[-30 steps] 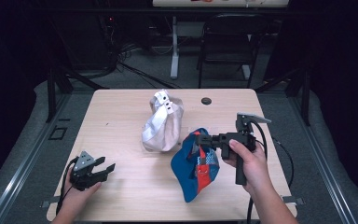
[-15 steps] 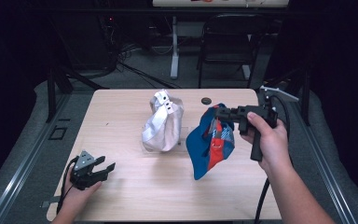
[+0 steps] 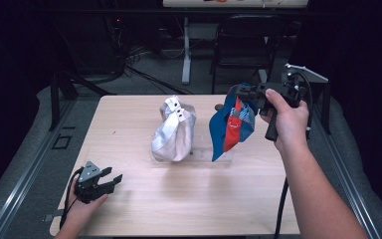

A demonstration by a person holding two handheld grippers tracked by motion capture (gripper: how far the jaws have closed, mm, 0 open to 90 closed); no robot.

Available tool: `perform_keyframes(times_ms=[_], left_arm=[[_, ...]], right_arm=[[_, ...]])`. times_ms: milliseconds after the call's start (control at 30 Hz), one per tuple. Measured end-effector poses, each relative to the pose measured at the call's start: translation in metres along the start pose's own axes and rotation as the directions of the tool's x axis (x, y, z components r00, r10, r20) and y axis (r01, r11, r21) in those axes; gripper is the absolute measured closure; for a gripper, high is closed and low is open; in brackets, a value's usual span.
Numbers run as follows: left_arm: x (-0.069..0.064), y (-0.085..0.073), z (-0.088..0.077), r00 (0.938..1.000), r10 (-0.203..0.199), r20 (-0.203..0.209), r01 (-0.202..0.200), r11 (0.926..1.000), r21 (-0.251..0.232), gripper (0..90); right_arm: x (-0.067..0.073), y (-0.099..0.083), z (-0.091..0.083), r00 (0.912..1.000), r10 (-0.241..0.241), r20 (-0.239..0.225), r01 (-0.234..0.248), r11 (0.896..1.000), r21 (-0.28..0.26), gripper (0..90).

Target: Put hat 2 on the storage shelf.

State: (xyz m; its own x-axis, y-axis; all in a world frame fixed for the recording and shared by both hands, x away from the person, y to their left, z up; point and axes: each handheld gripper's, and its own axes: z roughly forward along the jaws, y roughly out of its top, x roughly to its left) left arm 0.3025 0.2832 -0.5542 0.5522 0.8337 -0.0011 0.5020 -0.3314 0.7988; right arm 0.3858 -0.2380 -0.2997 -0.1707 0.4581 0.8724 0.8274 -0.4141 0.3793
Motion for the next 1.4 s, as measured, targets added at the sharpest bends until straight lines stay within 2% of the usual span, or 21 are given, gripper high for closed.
perform_keyframes(times_ms=[300, 467, 600, 833, 1033, 1133, 1400], left_arm=[[-0.001, 0.000, 0.000, 0.9999, 0.015, 0.002, -0.015, 0.9999, 0.006, 46.9], [-0.001, 0.000, 0.001, 1.0000, 0.006, 0.002, -0.006, 1.0000, 0.006, 46.8], [-0.001, 0.000, 0.001, 1.0000, 0.005, 0.002, -0.005, 0.9999, 0.011, 46.9], [0.000, -0.001, 0.001, 1.0000, 0.004, 0.000, -0.004, 1.0000, -0.005, 46.9], [0.000, 0.000, 0.001, 1.0000, 0.005, 0.004, -0.005, 1.0000, 0.006, 46.9], [0.000, 0.000, 0.001, 1.0000, 0.008, 0.001, -0.008, 0.9999, 0.010, 46.9], [-0.001, 0.000, 0.001, 0.9999, 0.010, 0.003, -0.010, 0.9999, 0.006, 46.9]], right_arm=[[-0.015, 0.013, 0.012, 0.9973, 0.052, 0.052, -0.051, 0.998, -0.029, 78.1], [-0.020, 0.017, 0.018, 0.9952, 0.058, 0.078, -0.056, 0.998, -0.026, 78.1], [-0.024, 0.019, 0.023, 0.9946, 0.065, 0.081, -0.063, 0.998, -0.027, 78.1], [-0.030, 0.015, 0.034, 0.9939, 0.079, 0.078, -0.078, 0.997, -0.010, 78.1], [-0.037, 0.011, 0.039, 0.9930, 0.076, 0.090, -0.078, 0.997, 0.016, 78.0], [-0.045, 0.006, 0.041, 0.9907, 0.076, 0.113, -0.081, 0.996, 0.038, 77.9], [-0.061, -0.003, 0.041, 0.9883, 0.081, 0.129, -0.088, 0.995, 0.048, 77.3]])
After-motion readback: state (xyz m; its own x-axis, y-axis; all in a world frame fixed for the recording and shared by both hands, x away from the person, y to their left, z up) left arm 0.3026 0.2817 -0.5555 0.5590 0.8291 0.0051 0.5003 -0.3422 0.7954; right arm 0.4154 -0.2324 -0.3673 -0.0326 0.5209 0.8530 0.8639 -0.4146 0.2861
